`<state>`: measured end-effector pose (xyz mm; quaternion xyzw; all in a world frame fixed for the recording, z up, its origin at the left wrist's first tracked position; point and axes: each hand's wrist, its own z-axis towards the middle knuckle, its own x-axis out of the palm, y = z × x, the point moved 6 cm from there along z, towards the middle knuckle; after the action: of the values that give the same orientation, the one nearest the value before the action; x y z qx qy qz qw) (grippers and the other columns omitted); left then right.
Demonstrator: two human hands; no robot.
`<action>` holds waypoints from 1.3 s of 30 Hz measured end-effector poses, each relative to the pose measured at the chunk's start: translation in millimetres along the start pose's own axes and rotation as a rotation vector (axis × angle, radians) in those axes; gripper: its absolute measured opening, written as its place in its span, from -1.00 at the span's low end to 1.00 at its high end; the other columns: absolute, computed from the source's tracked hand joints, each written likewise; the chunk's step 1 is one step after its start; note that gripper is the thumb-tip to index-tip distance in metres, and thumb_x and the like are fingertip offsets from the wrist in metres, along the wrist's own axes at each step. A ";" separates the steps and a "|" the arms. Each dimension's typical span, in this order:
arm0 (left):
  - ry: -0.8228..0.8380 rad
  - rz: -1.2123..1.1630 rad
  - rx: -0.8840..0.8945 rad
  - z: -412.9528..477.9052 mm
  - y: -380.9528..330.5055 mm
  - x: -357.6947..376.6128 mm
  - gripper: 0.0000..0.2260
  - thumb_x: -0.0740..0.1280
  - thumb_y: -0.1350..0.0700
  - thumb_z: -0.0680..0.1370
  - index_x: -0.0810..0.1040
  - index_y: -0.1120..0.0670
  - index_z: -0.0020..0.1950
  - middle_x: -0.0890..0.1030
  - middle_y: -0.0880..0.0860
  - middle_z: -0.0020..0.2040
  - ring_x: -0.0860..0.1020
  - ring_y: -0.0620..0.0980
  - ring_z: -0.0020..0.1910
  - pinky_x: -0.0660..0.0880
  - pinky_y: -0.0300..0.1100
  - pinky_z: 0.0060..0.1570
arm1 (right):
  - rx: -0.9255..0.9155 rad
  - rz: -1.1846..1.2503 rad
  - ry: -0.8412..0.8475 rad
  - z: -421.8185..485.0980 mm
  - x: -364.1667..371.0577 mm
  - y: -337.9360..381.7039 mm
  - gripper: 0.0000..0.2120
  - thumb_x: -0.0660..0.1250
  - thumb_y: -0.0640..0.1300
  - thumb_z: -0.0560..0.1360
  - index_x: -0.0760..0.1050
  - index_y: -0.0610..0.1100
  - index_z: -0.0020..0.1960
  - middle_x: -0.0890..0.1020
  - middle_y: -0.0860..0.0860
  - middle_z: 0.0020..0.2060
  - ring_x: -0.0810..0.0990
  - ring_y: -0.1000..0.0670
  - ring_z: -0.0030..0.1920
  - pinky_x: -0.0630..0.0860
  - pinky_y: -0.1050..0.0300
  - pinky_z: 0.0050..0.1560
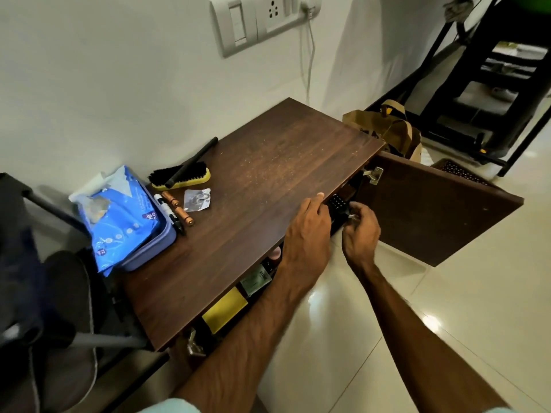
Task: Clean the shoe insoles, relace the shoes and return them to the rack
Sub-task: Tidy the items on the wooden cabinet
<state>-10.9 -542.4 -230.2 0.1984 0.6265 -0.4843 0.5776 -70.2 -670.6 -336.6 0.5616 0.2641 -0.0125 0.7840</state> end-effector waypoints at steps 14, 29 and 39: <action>-0.146 0.039 -0.509 -119.3 90.9 -146.6 -0.77 0.29 0.19 0.57 0.51 0.10 0.22 0.55 0.10 0.22 0.50 0.10 0.25 0.39 -0.12 0.20 | -0.488 0.020 0.467 -75.7 74.0 236.3 -0.66 0.46 -0.29 0.45 0.58 -0.21 0.22 0.63 -0.08 0.11 0.60 -0.02 0.11 0.55 0.07 0.16; -0.134 0.002 -0.665 -135.6 146.8 -147.5 -0.51 0.42 0.21 0.55 0.37 0.15 0.44 0.46 0.12 0.34 0.49 0.08 0.30 0.55 -0.07 0.19 | -0.638 -0.472 0.805 -101.1 204.1 252.7 -0.46 0.39 0.10 0.56 0.41 0.06 0.50 0.40 -0.07 0.47 0.24 -0.14 0.50 0.26 -0.20 0.33; -0.165 -0.029 -0.638 -125.5 153.6 -134.3 -0.62 0.39 0.20 0.57 0.44 0.11 0.37 0.47 0.10 0.32 0.48 0.05 0.30 0.51 -0.11 0.20 | -0.692 -0.313 0.767 -114.7 169.9 234.9 -0.65 0.31 0.00 0.55 0.61 -0.08 0.28 0.67 -0.11 0.11 0.62 -0.17 0.09 0.56 -0.05 0.01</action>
<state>80.6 -326.2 -182.3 -0.0413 0.7005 -0.2859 0.6525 104.3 -435.1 -230.5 0.1886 0.6007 0.1647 0.7592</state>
